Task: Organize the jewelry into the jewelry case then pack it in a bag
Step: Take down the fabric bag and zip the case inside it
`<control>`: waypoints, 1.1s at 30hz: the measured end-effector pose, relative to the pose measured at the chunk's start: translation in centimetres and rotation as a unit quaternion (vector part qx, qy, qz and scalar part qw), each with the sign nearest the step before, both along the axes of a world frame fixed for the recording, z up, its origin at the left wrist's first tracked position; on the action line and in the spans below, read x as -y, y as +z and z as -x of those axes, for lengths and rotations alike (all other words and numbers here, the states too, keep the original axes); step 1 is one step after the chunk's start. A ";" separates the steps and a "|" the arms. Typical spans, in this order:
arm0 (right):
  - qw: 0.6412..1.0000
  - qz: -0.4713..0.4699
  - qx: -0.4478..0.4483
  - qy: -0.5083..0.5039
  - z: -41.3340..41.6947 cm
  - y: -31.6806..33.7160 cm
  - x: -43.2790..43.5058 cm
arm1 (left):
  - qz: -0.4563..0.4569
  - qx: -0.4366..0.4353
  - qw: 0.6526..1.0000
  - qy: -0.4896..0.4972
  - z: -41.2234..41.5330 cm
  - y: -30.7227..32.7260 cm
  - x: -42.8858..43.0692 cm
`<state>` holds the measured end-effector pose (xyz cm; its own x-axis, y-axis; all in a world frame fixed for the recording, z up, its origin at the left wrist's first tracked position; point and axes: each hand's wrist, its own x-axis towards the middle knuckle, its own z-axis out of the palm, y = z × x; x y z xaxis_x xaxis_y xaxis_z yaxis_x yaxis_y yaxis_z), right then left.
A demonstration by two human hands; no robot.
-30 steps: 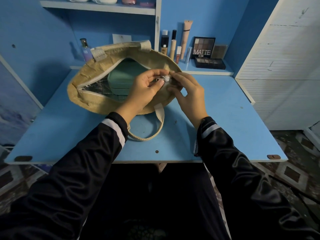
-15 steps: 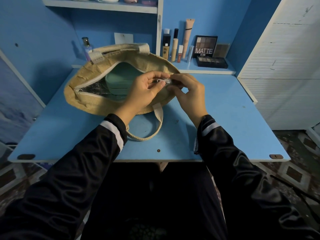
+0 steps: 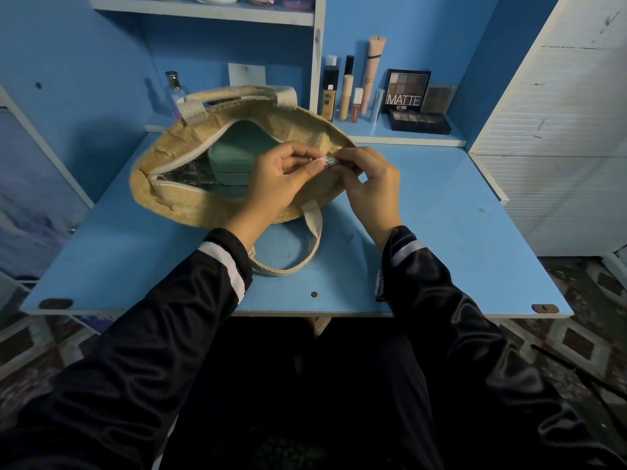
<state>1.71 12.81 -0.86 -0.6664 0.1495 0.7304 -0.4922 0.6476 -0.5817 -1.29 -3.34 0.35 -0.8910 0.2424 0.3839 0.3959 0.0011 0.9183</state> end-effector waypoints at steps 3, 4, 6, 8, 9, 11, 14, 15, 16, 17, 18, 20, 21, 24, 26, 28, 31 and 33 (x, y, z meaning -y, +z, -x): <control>1.000 0.004 0.004 -0.002 -0.1 0.0 0.0 | -0.011 0.007 1.000 0.010 0.0 0.0 0.2; 1.000 0.004 0.005 -0.002 -0.1 0.1 0.0 | -0.013 0.010 1.000 0.011 0.0 0.0 0.2; 1.000 0.004 0.006 -0.001 0.0 0.2 0.1 | -0.016 0.014 1.000 0.013 0.0 0.1 0.2; 1.000 0.003 0.007 0.000 -0.1 0.3 0.2 | -0.019 0.016 1.000 0.017 0.1 0.1 0.4; 1.000 0.005 0.008 0.000 -0.1 0.4 0.1 | -0.021 0.017 0.999 0.021 0.1 0.1 0.6; 1.000 0.012 0.014 0.000 -0.2 0.3 0.1 | -0.023 0.020 0.999 0.032 0.2 0.0 1.2; 1.000 0.016 0.021 -0.001 -0.4 0.2 -0.1 | -0.012 0.016 0.999 0.039 -0.1 -0.2 2.1; 1.000 0.020 0.021 -0.002 -0.5 0.2 -0.1 | -0.007 0.011 0.999 0.044 -0.2 -0.3 2.3; 0.999 0.027 0.020 -0.002 -0.6 0.1 -0.1 | -0.007 0.007 0.999 0.053 -0.3 -0.4 2.6; 0.999 0.036 0.021 -0.003 -0.8 0.1 0.0 | -0.011 0.005 0.998 0.064 -0.4 -0.4 2.8; 0.999 0.045 0.022 -0.002 -0.9 0.0 0.0 | -0.015 0.002 0.997 0.077 -0.6 -0.5 3.0; 0.998 0.054 0.023 -0.002 -1.1 0.0 0.1 | -0.015 -0.011 0.995 0.102 -0.9 -0.6 3.3; 0.999 0.050 0.021 -0.004 -1.2 0.0 0.1 | -0.011 -0.020 0.994 0.110 -1.2 -0.7 3.4; 1.000 0.010 0.012 -0.013 -1.2 0.1 0.2 | -0.009 -0.029 0.993 0.114 -1.6 -0.4 3.5; 1.000 -0.017 -0.003 -0.017 -1.2 0.1 0.2 | -0.010 -0.025 0.993 0.113 -1.6 -0.3 3.6; 0.999 -0.034 -0.019 -0.015 -1.2 0.1 0.2 | -0.011 -0.020 0.993 0.113 -1.6 -0.2 3.7; 0.997 -0.066 -0.039 -0.011 -1.2 0.0 0.6 | -0.016 -0.016 0.994 0.104 -1.7 -0.4 3.7; 0.994 -0.094 -0.049 -0.010 -1.1 0.1 1.0 | -0.014 -0.018 0.995 0.100 -1.6 -0.5 3.8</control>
<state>2.78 11.78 -0.80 -0.5892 0.0165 0.8078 -0.5265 0.7505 -0.3994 0.35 -7.13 -0.18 -0.9059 0.0497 0.4205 0.4229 0.0580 0.9043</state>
